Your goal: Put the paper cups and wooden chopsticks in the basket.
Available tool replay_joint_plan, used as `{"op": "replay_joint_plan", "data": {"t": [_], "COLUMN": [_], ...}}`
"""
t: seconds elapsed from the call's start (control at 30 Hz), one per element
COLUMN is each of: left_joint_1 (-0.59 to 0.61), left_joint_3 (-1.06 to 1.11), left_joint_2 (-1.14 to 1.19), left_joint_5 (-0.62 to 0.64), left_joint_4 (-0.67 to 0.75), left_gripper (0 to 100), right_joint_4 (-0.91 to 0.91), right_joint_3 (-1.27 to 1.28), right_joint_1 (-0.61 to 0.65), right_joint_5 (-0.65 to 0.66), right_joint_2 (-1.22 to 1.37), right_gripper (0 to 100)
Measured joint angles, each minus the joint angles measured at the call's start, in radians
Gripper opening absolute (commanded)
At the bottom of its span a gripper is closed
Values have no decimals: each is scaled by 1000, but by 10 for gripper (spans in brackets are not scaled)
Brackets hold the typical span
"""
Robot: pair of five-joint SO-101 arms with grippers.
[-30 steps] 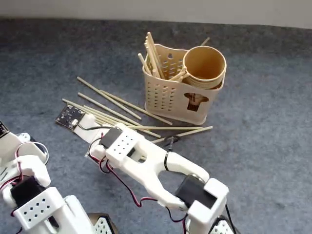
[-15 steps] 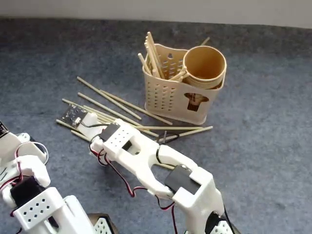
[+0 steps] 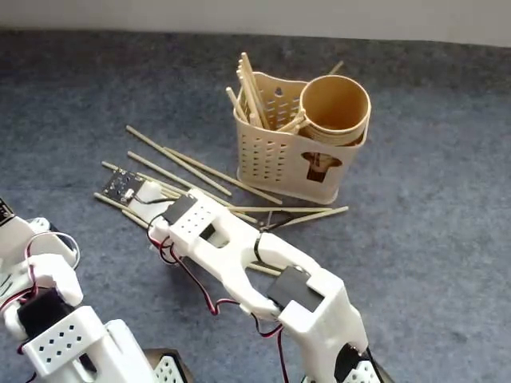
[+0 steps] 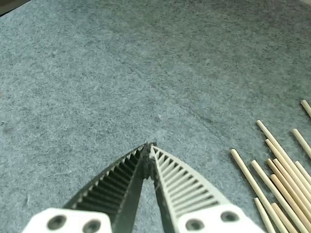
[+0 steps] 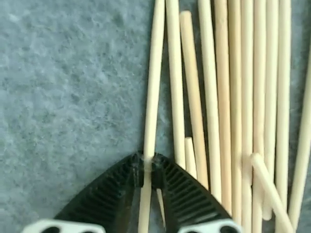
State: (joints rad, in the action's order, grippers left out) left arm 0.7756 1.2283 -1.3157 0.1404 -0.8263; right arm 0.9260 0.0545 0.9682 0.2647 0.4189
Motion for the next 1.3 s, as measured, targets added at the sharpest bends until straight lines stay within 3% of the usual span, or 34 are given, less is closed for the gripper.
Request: {"op": "replay_joint_plan", "data": {"t": [0.37, 0.6, 0.87, 1.3], "left_joint_1": [0, 0, 0, 0], "left_joint_3": [0, 0, 0, 0], "left_joint_2": [0, 0, 0, 0], "left_joint_5": [0, 0, 0, 0], "left_joint_4": [0, 0, 0, 0], "left_gripper": [11, 11, 11, 11], "right_joint_4": [270, 292, 296, 293], "right_joint_3": [-66, -66, -57, -57], "right_joint_1": [2, 2, 2, -135], "right_joint_5": [2, -8, -195, -207], "right_joint_2": [-78, -259, -463, -835], "right_gripper": [6, 6, 6, 6]}}
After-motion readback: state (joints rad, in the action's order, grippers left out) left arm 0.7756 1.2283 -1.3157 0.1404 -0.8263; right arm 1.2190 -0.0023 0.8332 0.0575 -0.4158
